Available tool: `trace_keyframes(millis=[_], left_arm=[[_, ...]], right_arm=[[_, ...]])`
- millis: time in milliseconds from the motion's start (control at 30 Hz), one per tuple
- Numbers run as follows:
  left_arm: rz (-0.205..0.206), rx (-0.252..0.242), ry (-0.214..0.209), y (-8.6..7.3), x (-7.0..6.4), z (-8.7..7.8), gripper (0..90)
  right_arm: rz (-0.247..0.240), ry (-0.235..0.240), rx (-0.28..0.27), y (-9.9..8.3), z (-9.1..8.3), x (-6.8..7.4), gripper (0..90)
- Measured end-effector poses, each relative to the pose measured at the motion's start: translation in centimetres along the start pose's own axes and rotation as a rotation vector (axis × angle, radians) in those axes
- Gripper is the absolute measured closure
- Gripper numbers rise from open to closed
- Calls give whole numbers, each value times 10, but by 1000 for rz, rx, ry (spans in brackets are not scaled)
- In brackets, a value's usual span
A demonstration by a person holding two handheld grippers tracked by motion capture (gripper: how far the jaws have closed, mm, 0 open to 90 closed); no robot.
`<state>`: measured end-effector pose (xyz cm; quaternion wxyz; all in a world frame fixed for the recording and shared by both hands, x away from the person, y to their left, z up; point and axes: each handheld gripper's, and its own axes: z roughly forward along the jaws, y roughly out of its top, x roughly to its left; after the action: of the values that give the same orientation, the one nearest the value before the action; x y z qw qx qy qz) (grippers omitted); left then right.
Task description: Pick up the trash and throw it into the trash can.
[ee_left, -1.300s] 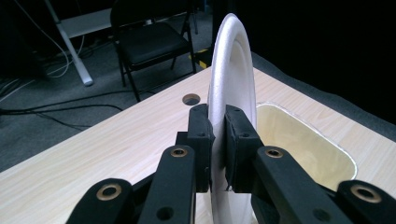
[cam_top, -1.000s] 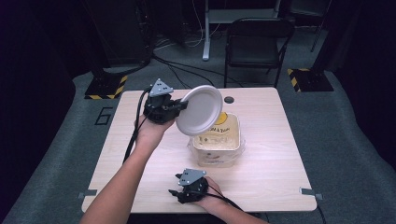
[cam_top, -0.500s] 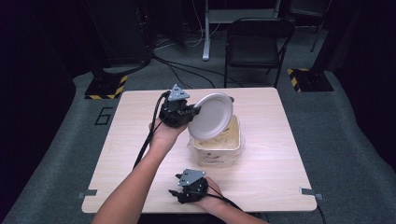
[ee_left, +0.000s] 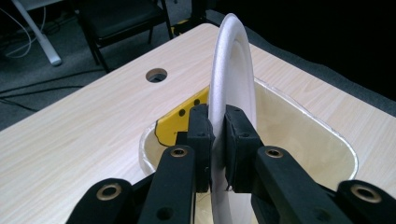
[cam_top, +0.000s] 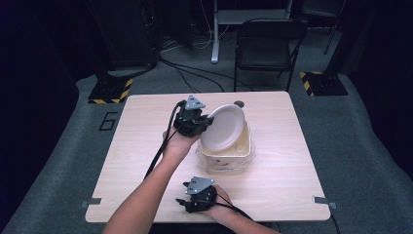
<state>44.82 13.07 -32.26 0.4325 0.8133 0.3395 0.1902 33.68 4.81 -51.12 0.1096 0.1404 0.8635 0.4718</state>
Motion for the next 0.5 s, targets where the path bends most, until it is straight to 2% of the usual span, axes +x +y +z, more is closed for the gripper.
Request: trace_keyframes(millis=[267,500], left_arm=[[14,12,-20,-9,-2,12,819],[7,31,-28,-17,-2,20,819]], right_arm=[[-5,-1,4,0,1,1,394],[-7,9,5,-1,2,1,393]])
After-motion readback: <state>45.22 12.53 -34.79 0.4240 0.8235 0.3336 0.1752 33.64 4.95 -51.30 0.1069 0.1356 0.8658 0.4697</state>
